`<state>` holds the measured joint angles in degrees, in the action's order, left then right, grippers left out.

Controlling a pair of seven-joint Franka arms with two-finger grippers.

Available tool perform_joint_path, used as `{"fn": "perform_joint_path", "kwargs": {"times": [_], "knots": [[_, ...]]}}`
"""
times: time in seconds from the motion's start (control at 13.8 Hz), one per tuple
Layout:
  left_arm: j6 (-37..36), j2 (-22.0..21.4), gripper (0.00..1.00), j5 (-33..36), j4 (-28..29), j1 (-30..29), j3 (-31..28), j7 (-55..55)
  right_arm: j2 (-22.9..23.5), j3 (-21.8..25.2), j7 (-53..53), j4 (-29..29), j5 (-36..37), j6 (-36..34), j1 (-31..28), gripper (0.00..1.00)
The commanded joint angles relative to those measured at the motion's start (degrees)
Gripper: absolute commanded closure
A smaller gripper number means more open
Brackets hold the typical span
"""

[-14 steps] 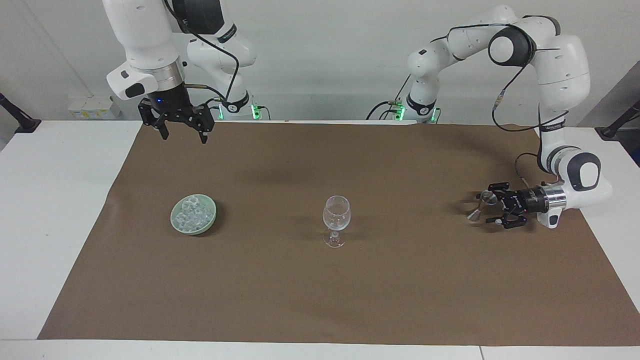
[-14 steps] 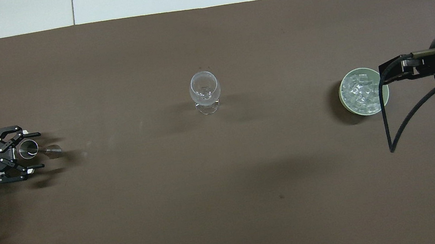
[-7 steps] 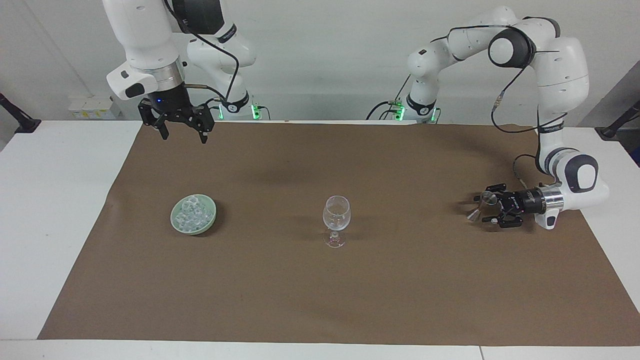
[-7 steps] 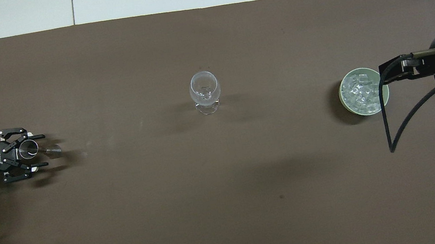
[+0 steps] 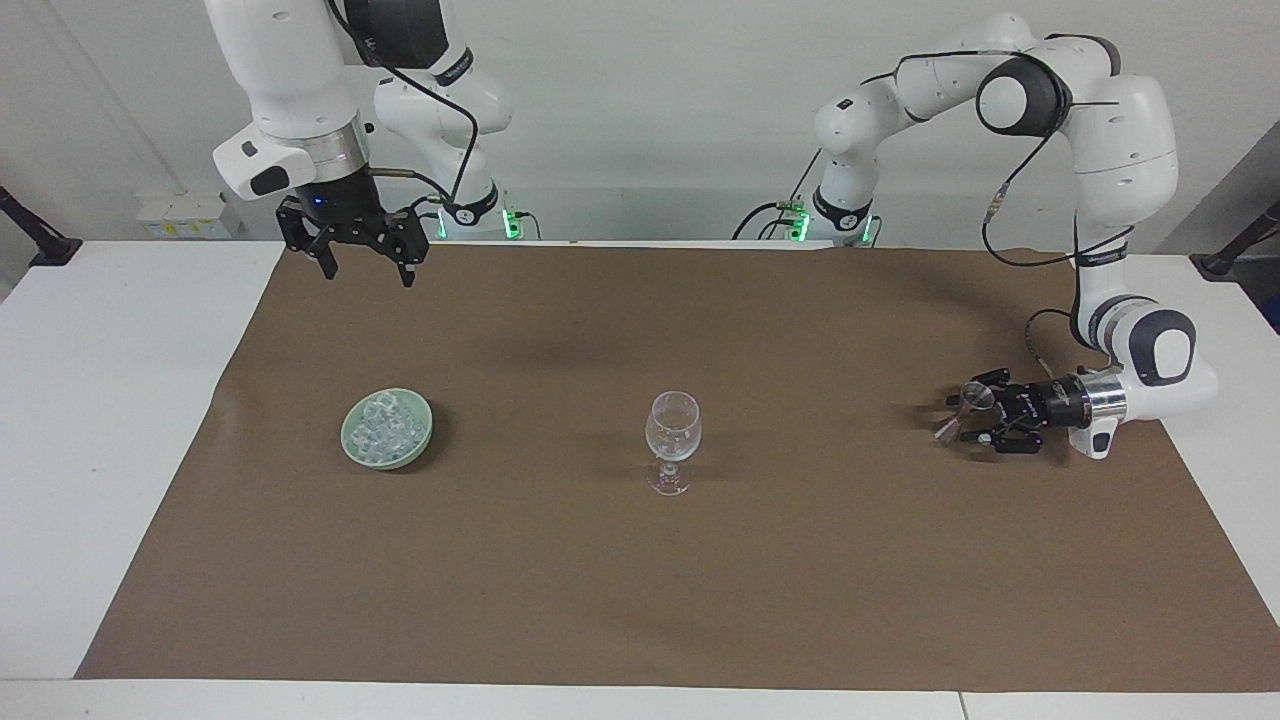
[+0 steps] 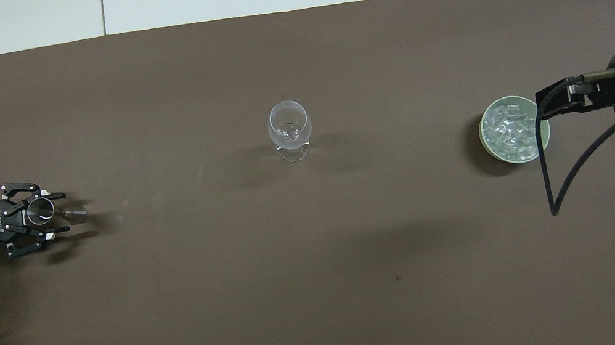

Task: Pour wine and add ice with both arms
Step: 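Close the left gripper around the small metal cup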

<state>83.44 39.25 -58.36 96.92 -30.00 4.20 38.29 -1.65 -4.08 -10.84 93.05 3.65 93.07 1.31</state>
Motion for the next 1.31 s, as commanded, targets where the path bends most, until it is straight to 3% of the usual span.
{"fn": "perform_joint_path", "kwargs": {"times": [0.0, 0.44, 0.87, 1.24], "knots": [[-0.47, 0.48, 0.42, -0.79, -0.68, 0.12, -0.59, -0.50, -1.34, 0.22, 1.09, 1.52, -0.75, 0.36, 0.01, 0.00], [-0.83, 0.48, 0.60, -0.88, -0.68, -0.15, -0.50, -0.94, -1.34, 0.22, 1.09, 1.52, -0.75, 0.36, 0.01, 0.00], [-1.00, 0.48, 1.00, -1.05, -0.86, -0.41, -0.50, -0.94, -1.34, 0.22, 1.09, 1.52, -0.75, 0.36, 0.01, 0.00], [-1.00, 0.39, 1.00, -2.19, -0.77, -0.41, -0.42, -0.76, -1.34, 0.22, 1.09, 1.52, -0.75, 0.36, 0.01, 0.00]]}}
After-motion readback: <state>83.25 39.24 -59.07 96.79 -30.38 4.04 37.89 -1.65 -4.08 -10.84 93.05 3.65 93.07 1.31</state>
